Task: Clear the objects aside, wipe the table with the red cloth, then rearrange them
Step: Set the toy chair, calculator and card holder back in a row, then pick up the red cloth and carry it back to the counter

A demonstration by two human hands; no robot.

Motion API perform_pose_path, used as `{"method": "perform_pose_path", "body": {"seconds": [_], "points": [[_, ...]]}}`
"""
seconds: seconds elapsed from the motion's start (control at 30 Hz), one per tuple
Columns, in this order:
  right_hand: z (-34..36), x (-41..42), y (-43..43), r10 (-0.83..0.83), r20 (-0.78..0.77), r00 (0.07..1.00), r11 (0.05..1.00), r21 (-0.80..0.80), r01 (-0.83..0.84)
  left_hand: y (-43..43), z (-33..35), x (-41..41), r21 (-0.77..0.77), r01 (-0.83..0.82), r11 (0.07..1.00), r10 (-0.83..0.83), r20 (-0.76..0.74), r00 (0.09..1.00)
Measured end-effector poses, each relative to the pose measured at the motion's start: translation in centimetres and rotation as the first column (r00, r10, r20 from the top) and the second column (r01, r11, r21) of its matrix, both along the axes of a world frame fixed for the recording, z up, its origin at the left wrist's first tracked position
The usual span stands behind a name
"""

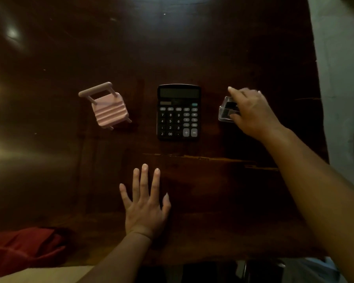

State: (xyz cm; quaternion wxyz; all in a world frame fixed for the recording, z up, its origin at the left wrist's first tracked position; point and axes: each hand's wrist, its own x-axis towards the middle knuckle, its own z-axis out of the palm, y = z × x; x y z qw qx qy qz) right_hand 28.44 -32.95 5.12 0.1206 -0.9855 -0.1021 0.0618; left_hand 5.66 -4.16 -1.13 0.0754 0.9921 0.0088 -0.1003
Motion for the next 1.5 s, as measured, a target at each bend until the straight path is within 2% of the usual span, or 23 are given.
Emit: {"method": "perform_pose_path", "body": {"seconds": [0.13,0.23,0.3,0.4,0.47,0.53,0.6,0.63,0.83,0.97,1.17,1.37,1.5], "points": [[0.5,-3.0,2.5,-0.123,0.166,0.978,0.990,0.095,0.109,0.1,-0.4,-0.1,-0.017,-0.005,1.000,0.005,0.002,1.000],[0.9,-7.7,6.0,-0.192,0.172,0.966,0.972,0.170,0.163,0.2,-0.4,0.0,-0.035,-0.003,0.999,0.003,-0.004,1.000],[0.9,-11.3,8.4,-0.224,0.110,0.968,0.955,0.225,0.195,0.1,-0.1,0.3,-0.048,-0.007,0.999,0.005,-0.037,0.999],[0.9,-17.1,10.9,-0.220,-0.060,0.974,0.932,0.283,0.228,0.3,1.3,0.2,-0.082,-0.015,0.997,0.008,-0.086,0.996],[1.2,-20.0,11.5,-0.185,-0.149,0.971,0.940,0.261,0.219,0.5,2.9,1.3,-0.076,-0.008,0.997,-0.004,-0.152,0.988],[2.5,-22.2,11.8,-0.153,-0.193,0.969,0.953,0.230,0.196,0.9,5.9,3.0,-0.076,-0.032,0.997,0.008,-0.294,0.956],[4.2,-23.6,11.5,-0.136,-0.217,0.967,0.968,0.178,0.176,1.5,9.5,3.7,-0.134,-0.109,0.985,0.042,-0.424,0.905],[5.4,-24.4,11.4,-0.130,-0.224,0.966,0.973,0.156,0.167,2.0,11.2,3.3,-0.163,-0.121,0.979,0.038,-0.434,0.900],[10.4,-28.3,10.8,-0.153,-0.236,0.960,0.979,0.099,0.180,4.9,18.0,-2.4,-0.242,0.006,0.970,-0.062,-0.224,0.973],[10.8,-29.2,12.6,-0.168,-0.207,0.964,0.975,0.109,0.193,7.7,18.7,-5.8,-0.236,0.074,0.969,-0.108,-0.133,0.985],[9.2,-29.7,22.0,0.012,-0.239,0.971,0.992,0.128,0.019,16.0,18.3,-9.0,-0.218,-0.055,0.974,0.028,-0.129,0.991],[6.8,-29.6,33.5,0.224,-0.305,0.926,0.974,0.103,-0.202,25.7,17.2,-10.7,-0.193,-0.192,0.962,0.162,-0.164,0.973],[4.7,-29.1,39.6,0.275,-0.341,0.899,0.961,0.090,-0.260,30.9,15.0,-11.4,-0.223,-0.234,0.946,0.193,-0.191,0.962]]}}
